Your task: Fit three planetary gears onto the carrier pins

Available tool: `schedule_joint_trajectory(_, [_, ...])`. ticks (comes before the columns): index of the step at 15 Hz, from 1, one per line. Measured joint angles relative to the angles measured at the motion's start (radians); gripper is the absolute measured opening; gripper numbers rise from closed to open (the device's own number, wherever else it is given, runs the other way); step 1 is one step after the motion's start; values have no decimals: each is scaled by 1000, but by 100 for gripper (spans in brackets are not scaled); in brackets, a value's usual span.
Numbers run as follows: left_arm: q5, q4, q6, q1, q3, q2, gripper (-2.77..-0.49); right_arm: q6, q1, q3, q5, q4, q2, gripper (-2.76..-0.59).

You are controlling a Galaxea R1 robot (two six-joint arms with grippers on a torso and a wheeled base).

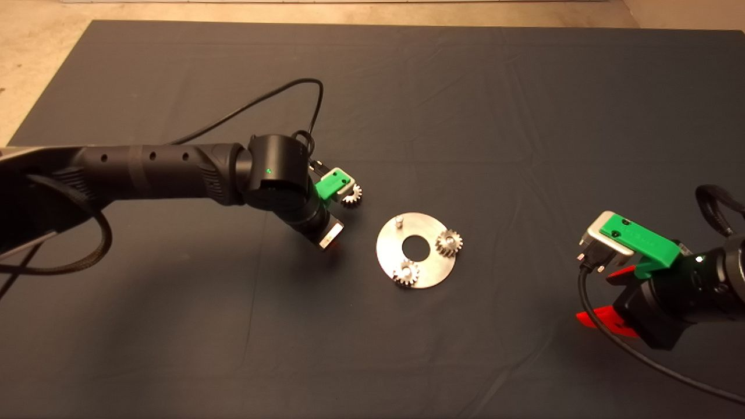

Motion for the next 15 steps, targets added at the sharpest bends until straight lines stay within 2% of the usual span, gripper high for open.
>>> schedule_joint_trajectory(2, [-13,-4,1,-2,-5,3,-137,0,0,0,-1,1,0,-150])
schedule_joint_trajectory(3, [-25,-6,1,-2,-6,3,-136,0,0,0,-1,1,0,-150])
schedule_joint_trajectory(4, [-44,-8,1,-2,-14,3,-126,0,0,0,0,2,0,-150])
schedule_joint_trajectory(8, [-78,-8,1,-2,-30,3,-122,0,0,0,-2,5,0,-150])
schedule_joint_trajectory(9, [-93,-8,1,-2,-31,2,-122,0,0,0,-3,6,0,-150])
schedule_joint_trajectory(10, [-118,-8,1,-2,-32,2,-122,0,0,0,-3,9,0,-150])
schedule_joint_trajectory(12, [-180,-9,2,-2,-45,2,-122,0,0,0,-4,12,0,-150])
schedule_joint_trajectory(13, [-202,-9,2,-2,-64,2,-122,0,0,0,-5,12,0,-150])
schedule_joint_trajectory(15, [-229,-8,2,-2,-88,-1,-122,0,0,0,-7,20,0,-150])
